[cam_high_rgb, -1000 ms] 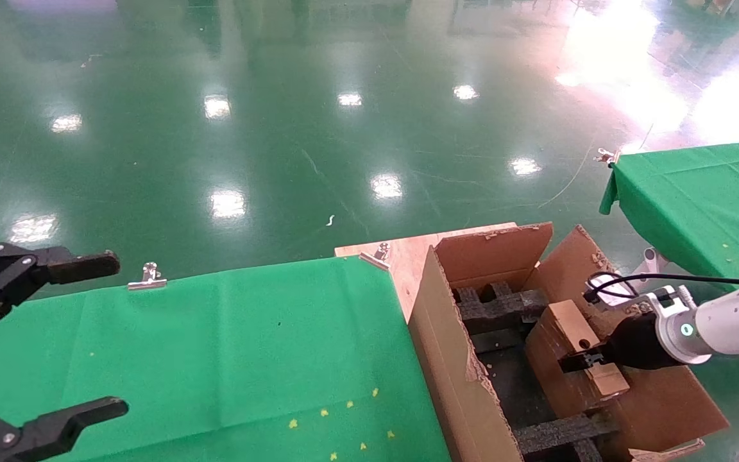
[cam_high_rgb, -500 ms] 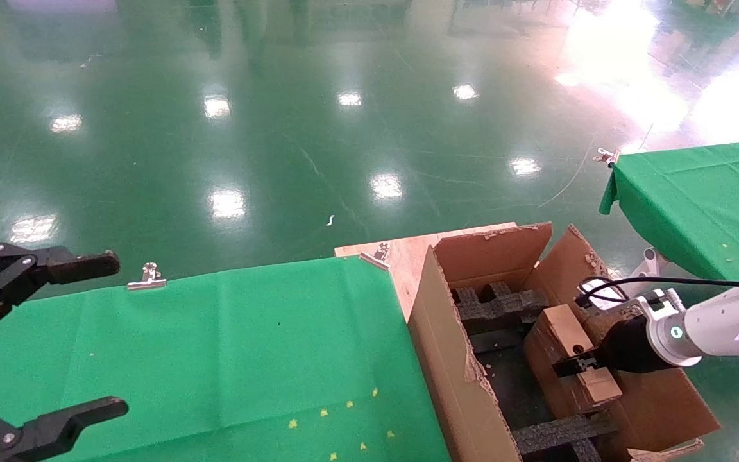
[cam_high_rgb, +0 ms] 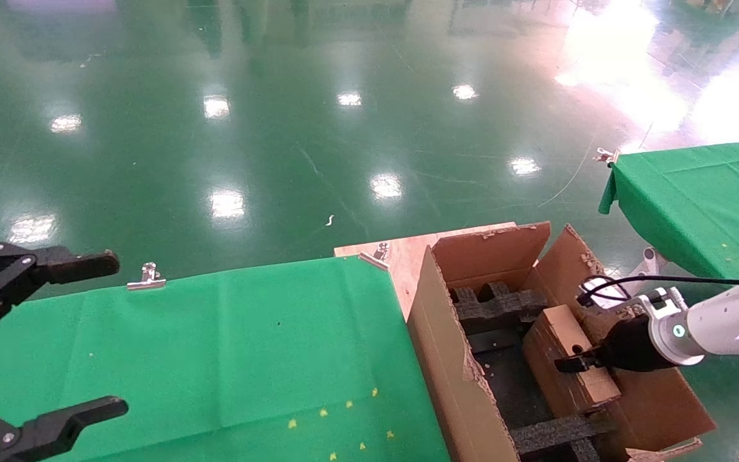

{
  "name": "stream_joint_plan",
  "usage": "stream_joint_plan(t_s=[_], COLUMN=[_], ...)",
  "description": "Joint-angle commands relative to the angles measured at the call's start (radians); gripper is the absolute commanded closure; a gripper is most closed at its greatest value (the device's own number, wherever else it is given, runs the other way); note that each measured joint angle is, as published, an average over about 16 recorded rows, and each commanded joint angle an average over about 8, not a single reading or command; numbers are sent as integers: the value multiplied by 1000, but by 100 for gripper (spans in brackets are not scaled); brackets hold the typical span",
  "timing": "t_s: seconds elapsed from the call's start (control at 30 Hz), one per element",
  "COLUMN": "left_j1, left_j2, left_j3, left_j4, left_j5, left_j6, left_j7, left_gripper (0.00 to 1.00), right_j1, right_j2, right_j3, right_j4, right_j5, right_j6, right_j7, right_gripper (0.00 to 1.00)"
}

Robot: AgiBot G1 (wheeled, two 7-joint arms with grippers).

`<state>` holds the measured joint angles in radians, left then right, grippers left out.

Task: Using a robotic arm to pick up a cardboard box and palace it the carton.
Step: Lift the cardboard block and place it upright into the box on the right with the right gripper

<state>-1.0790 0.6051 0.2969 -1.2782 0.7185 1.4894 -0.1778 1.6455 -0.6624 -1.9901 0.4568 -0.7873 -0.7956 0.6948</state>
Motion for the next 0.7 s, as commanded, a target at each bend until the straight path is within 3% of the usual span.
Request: stream_joint_plan(t_s=[0.03,0.4,0.7], left_j1=[0,0,0], left_j2=[0,0,0], left_j3=[0,1,1], left_j4=[0,0,0], left_j5=[0,0,-1], left_j6=[0,0,0], left_j7=[0,0,1], left_gripper=[0,0,0], right_j1=[4,52,164], right_j2=[1,9,25], right_j3=[1,5,37], right_j4=[0,15,54], right_j5=[0,-11,-8], right_j6=[1,14,13], right_j7=[0,3,-24], right_gripper=[0,0,0])
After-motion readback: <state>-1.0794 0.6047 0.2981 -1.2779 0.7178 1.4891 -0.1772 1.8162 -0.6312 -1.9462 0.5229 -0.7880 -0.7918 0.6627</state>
